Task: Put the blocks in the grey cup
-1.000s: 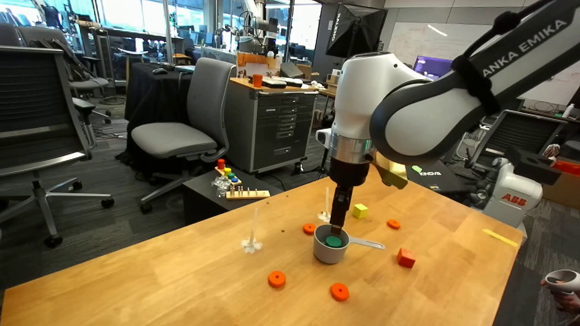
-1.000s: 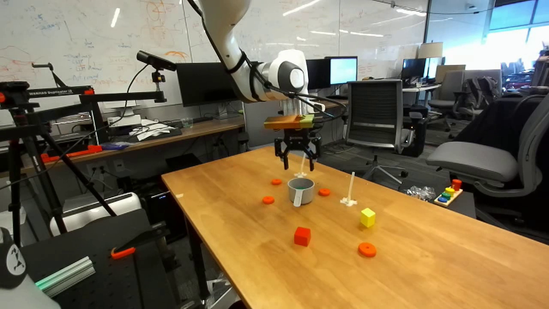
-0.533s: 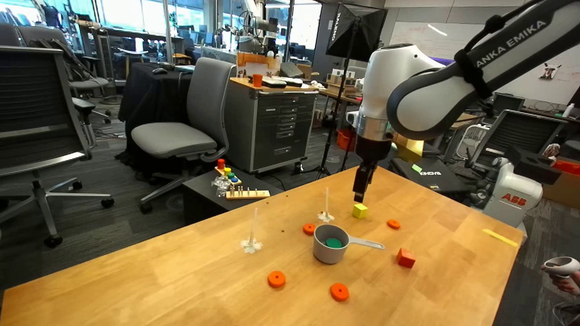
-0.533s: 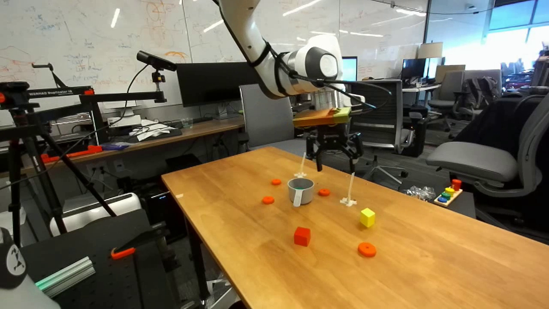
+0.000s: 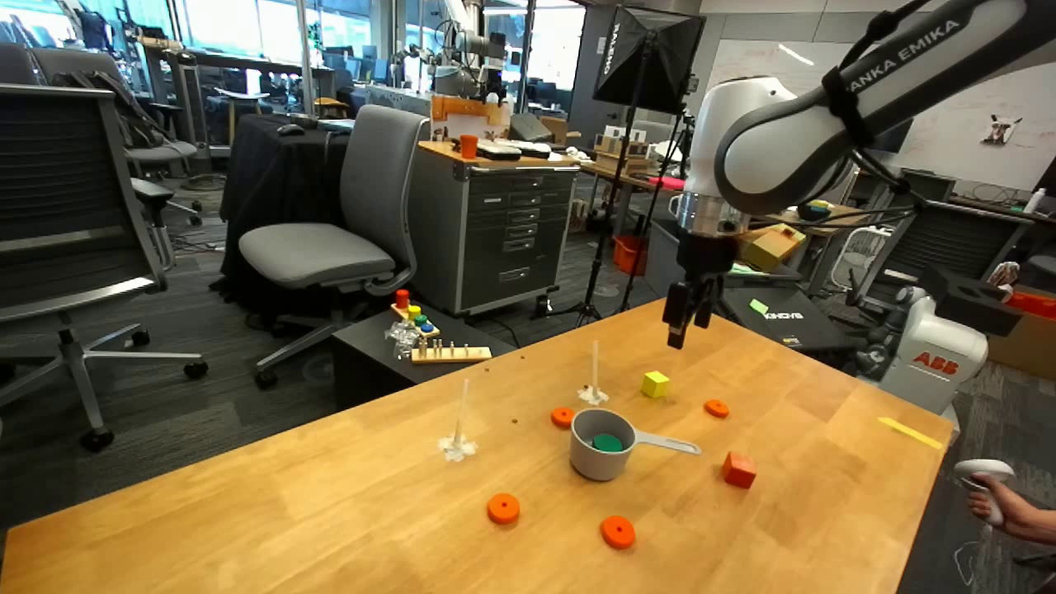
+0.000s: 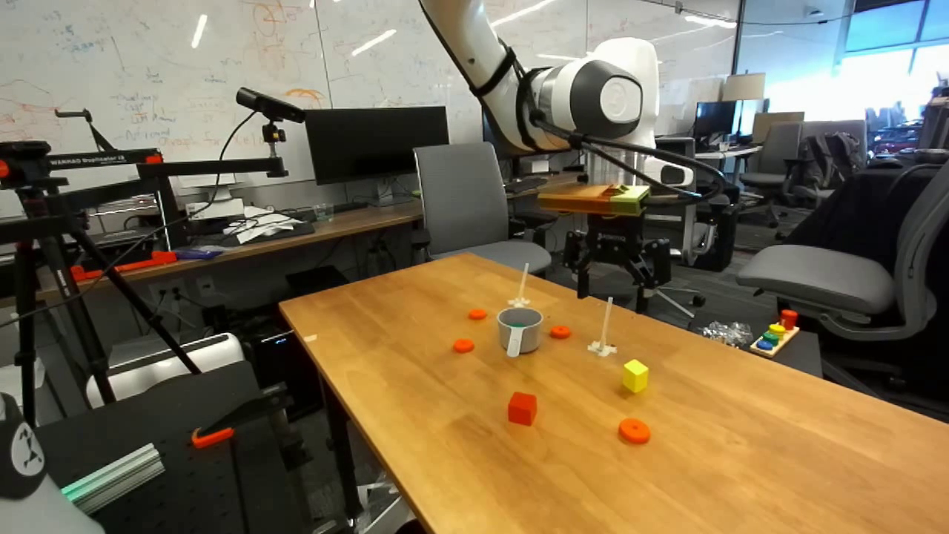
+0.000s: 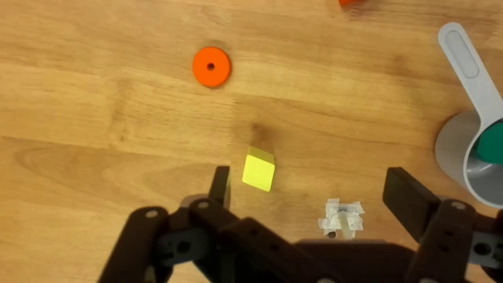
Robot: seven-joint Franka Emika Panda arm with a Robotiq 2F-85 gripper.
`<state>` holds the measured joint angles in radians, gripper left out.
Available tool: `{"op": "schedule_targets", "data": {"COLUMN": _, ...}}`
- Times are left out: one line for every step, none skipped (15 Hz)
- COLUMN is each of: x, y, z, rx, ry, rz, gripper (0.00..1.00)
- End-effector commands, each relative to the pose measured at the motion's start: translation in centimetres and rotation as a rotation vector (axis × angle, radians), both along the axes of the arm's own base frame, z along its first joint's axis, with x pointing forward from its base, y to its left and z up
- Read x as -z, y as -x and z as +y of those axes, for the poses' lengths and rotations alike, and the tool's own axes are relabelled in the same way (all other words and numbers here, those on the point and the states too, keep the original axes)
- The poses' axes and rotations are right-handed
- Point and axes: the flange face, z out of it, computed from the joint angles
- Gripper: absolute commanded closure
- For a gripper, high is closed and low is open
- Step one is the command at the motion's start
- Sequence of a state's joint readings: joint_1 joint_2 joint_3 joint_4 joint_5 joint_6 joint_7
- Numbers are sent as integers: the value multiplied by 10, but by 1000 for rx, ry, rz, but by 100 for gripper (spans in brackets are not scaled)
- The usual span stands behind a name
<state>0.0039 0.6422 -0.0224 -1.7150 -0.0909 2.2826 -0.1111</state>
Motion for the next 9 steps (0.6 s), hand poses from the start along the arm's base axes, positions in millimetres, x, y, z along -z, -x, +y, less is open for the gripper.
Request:
{"op": "schedule_targets", "data": {"x": -9, "y": -25, "z": -16, "rx": 193, "ry": -31, "rz": -27, "gripper": 0}}
{"op": "schedule_targets", "data": {"x": -10, "y": -32, "z": -21, "rx": 244, "ry": -32, "rz": -41, "gripper": 0}}
{"op": "schedule_targets", "data": {"x": -13, "y": -38, "z": -26, "rx": 294, "ry": -29, "rz": -61, "gripper": 0}}
{"op": "schedule_targets", "data": {"x": -8, "y": -21, "z": -19, "rx": 202, "ry": -17, "rz": -44, "gripper": 0}}
{"op": "schedule_targets", "data": {"x": -8, "y": -23, "z": -22, "rx": 213, "ry": -17, "rz": -48, "gripper": 0}}
{"op": "schedule_targets", "data": {"x": -7, "y": -22, "z": -22, "rx": 213, "ry": -17, "rz": -45, "gripper": 0}}
{"op": "schedule_targets", "data": {"x": -5, "y": -21, "z": -22, "rx": 212, "ry": -17, "rz": -41, "gripper": 0}}
{"op": "schedule_targets", "data": {"x": -4, "y": -20, "z": -21, "rx": 211, "ry": -17, "rz": -39, "gripper": 0}}
{"op": "schedule_targets", "data": {"x": -16, "y": -8, "z": -10, "rx": 151, "ry": -35, "rz": -29, "gripper": 0}}
